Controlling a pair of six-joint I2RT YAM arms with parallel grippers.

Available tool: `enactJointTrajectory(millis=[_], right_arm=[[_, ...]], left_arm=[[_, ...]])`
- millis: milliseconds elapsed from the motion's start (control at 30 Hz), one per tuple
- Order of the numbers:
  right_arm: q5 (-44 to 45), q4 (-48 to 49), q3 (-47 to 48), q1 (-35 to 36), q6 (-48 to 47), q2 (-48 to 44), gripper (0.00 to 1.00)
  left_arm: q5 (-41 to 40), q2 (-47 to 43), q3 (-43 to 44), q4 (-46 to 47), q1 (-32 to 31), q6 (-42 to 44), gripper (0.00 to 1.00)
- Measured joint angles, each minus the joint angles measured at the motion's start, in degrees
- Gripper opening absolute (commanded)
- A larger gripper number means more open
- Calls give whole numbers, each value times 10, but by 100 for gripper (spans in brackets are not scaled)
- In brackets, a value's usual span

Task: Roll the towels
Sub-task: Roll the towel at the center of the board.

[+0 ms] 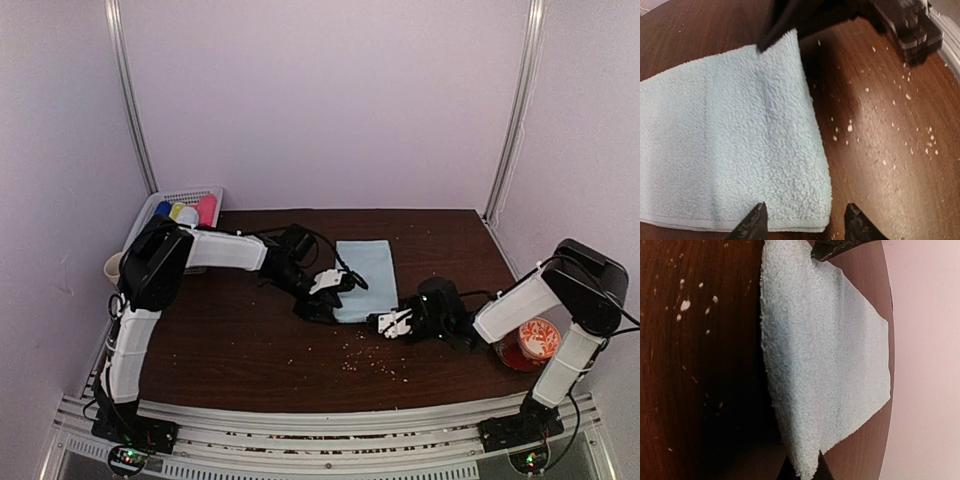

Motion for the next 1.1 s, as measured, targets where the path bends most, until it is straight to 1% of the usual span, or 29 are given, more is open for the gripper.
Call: enactJointTrajectory(millis=[33,100,267,367,633,767,967,1033,1100], right_arm=[[-11,-35,16,-2,4,-7,0],[-36,-96,49,-7,12,-15,0],[-95,-219,99,-26,27,-22,0],[-115,-276,107,-36,29,-23,0],[-167,-396,156,-56,38,-22,0],[-202,-462,197,-71,42,-4,0],[-260,-553,259,-96,52,28,0],[-277,-582,282,-102,55,42,0],[-291,-610,304,-108,62,57,0]], left_arm=[[-8,-8,-21,14,0,-4,63],[-20,-30,-68,34,0,-8,67],[-49,-115,-185,118,-3,-30,69],[-77,-152,-220,169,-10,-40,73],[-139,-183,-285,273,-54,-61,75],[-177,-183,-319,317,-83,-67,75],[-225,-183,-344,365,-116,-69,75],[-246,-183,-352,383,-124,-69,74],[-269,-181,-356,402,-133,-69,70]])
